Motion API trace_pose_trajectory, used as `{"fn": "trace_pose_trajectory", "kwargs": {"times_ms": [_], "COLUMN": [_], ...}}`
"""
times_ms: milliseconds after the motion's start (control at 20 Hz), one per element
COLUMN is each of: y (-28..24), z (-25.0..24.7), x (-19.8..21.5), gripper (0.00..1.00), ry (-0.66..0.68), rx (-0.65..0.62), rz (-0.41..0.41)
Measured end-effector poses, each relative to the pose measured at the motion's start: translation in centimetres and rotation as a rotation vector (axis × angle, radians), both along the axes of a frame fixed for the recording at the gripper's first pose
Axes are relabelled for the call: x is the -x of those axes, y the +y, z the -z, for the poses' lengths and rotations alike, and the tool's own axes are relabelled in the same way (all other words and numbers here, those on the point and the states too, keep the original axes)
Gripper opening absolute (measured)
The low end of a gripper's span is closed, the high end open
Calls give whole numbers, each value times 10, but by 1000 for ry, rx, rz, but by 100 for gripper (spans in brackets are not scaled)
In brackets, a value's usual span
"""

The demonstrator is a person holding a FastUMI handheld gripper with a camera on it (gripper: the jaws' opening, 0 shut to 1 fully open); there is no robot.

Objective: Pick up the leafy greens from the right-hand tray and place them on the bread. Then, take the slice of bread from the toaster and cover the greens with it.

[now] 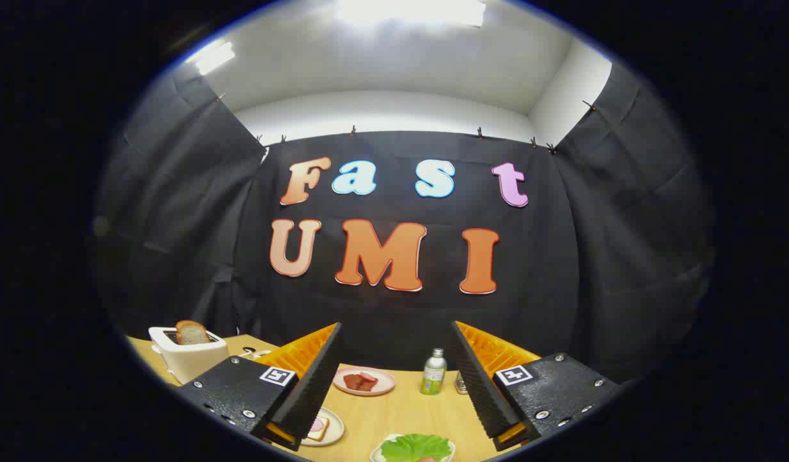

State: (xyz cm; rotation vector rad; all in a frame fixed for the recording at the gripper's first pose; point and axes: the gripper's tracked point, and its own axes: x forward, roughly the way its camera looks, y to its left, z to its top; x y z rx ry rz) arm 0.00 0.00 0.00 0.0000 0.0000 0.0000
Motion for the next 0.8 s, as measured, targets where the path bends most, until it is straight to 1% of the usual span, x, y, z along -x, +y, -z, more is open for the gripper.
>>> {"fn": "trace_pose_trajectory", "kwargs": {"times_ms": [150, 400, 800], "y": [-3, 10, 8], "z": [0, 2, 15], "x": [-3, -6, -16], "gripper": [98, 98, 98], "ry": [-8, 11, 48], "rx": [35, 14, 14], "rz": [33, 5, 20]}}
